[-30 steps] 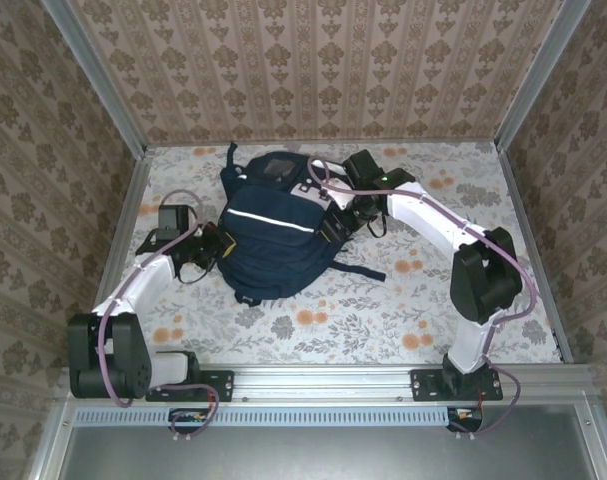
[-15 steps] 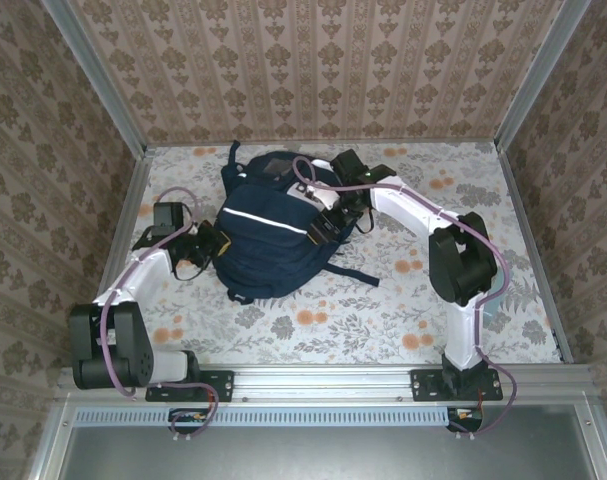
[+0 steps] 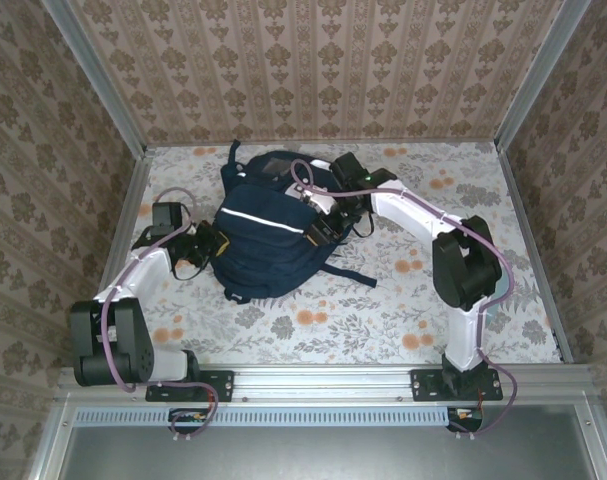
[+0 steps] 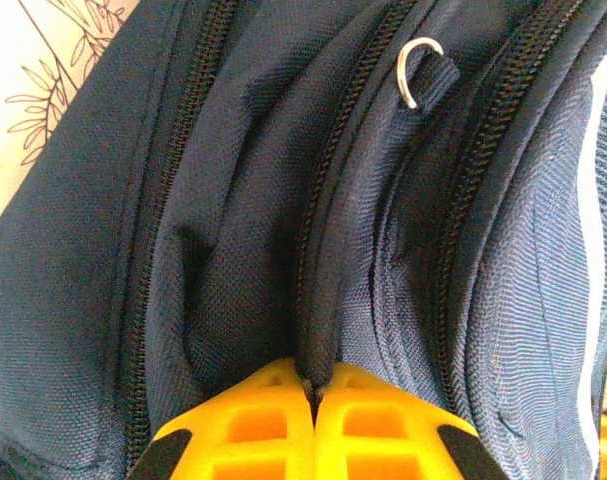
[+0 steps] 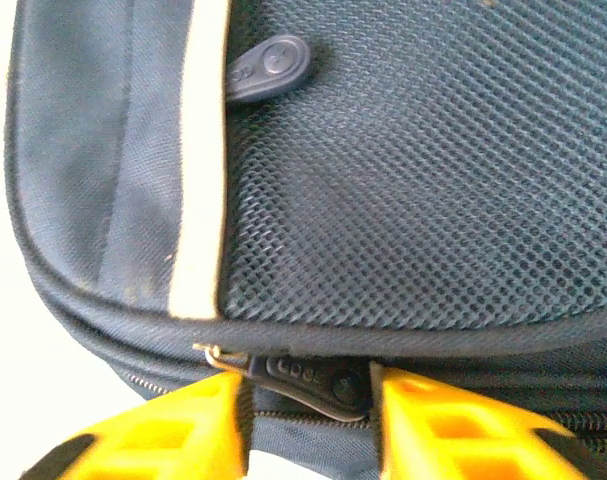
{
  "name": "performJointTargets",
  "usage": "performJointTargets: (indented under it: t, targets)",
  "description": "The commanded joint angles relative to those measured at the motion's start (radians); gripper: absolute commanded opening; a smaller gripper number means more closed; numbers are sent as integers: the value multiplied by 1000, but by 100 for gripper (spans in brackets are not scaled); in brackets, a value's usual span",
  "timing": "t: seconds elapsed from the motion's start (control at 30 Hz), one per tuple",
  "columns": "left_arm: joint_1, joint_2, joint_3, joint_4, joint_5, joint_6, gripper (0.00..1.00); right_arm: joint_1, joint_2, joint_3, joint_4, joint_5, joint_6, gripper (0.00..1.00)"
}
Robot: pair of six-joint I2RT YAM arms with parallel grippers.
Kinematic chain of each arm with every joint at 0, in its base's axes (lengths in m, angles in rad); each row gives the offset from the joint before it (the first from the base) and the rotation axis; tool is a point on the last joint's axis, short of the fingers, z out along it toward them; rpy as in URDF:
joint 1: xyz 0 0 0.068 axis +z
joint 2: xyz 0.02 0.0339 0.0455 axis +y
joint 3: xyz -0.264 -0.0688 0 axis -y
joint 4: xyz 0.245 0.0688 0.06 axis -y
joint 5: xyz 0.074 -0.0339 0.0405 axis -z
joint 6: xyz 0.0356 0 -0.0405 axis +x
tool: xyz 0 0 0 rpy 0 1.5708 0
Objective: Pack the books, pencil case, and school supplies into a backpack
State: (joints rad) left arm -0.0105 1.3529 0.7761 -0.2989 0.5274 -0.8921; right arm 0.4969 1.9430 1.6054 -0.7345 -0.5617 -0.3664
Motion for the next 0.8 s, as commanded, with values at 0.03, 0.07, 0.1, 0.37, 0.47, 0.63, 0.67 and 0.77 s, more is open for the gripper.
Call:
performJointTargets:
  t: [0.03, 0.07, 0.1, 0.37, 0.47, 0.63, 0.67, 0.77]
  targets:
    - [9, 26, 2, -23, -28, 22, 0, 32, -77, -34, -11, -43, -11, 19]
    - [9, 26, 1, -22, -26, 22, 0, 35, -83, -37, -15, -34, -9, 14]
    - [10, 26, 2, -19, -25, 22, 0, 38, -87, -42, -21, -30, -8, 9]
    - [6, 17, 3, -11, -8, 22, 0, 77, -139, -84, -35, 5, 4, 4]
    - [5, 14, 3, -11, -5, 22, 0, 84, -167, -112, -14, 22, 24, 28]
    - [4, 14, 2, -7, -3, 22, 0, 87, -141, -107, 33, 94, 85, 53]
    - [4, 14, 2, -6, -4, 22, 0, 93, -127, -91, 27, 100, 94, 53]
    - [4, 14, 2, -5, -4, 20, 0, 111, -98, -76, 56, 132, 120, 54]
